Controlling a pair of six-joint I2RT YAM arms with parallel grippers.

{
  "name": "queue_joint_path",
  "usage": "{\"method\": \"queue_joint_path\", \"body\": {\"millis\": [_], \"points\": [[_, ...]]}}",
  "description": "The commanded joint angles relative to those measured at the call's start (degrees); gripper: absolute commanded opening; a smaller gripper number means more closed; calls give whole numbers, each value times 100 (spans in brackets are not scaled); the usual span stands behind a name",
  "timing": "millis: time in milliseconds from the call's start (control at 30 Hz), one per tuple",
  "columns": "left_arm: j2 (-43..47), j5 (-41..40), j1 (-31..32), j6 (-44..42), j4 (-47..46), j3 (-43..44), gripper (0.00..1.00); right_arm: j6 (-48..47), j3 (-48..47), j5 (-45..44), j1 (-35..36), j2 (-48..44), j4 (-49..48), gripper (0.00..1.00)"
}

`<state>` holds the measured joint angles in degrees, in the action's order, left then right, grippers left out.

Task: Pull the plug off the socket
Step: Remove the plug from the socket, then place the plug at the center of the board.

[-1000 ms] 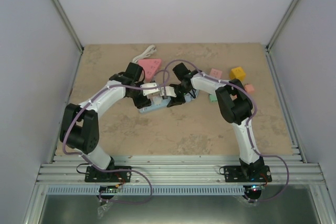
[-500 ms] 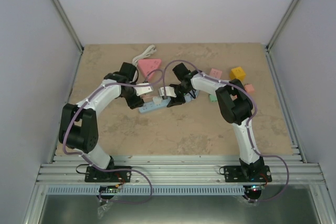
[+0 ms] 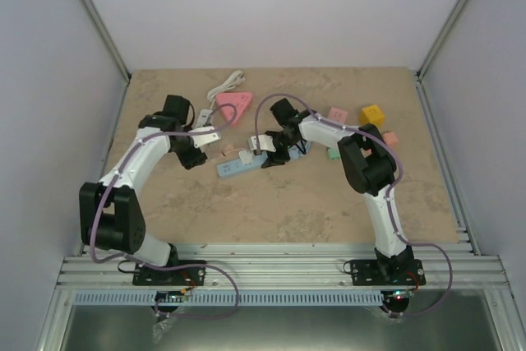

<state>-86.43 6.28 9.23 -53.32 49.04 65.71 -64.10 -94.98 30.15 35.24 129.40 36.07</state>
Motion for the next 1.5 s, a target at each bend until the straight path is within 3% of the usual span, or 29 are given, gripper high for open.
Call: {"method": "queue_joint_path", "body": {"millis": [0,133,233,400,567,800,1067,1167,1300,1467], "points": [[417,-87,-167,-264,440,-4,0,-127,349,-868,27,304,419,63],[678,82,-293,-289,641,304,0,-66,336,-841,31,161,384,74],[687,531,-294,-198,839,630,0,-23,289,-815,26,-57,409,97],[423,1282,-206,98,1124,1351,0,-9,77,-758,-56,-587,705,98],[408,1317,610,596,732,1585,0,93,160,-488,-417,-1415,1074,98],[-147,1066,1911,1330,285,2119,0,1127,888,321,-2051,-2974,681,98],[-1676,348,3366,1490,220,3064,0,2523,1579,134,-4271,-3564,-308,98],[-2442,137,3775,1507,468,3816,0,2935,1732,250,-4934,-3677,-683,98],[-3576,-125,4229,1518,1000,5090,0,3140,2060,272,-5289,-3998,-1091,98],[-4542,-599,4788,1473,1234,5905,0,3254,2229,-9,-5422,-4298,-1421,98]]}}
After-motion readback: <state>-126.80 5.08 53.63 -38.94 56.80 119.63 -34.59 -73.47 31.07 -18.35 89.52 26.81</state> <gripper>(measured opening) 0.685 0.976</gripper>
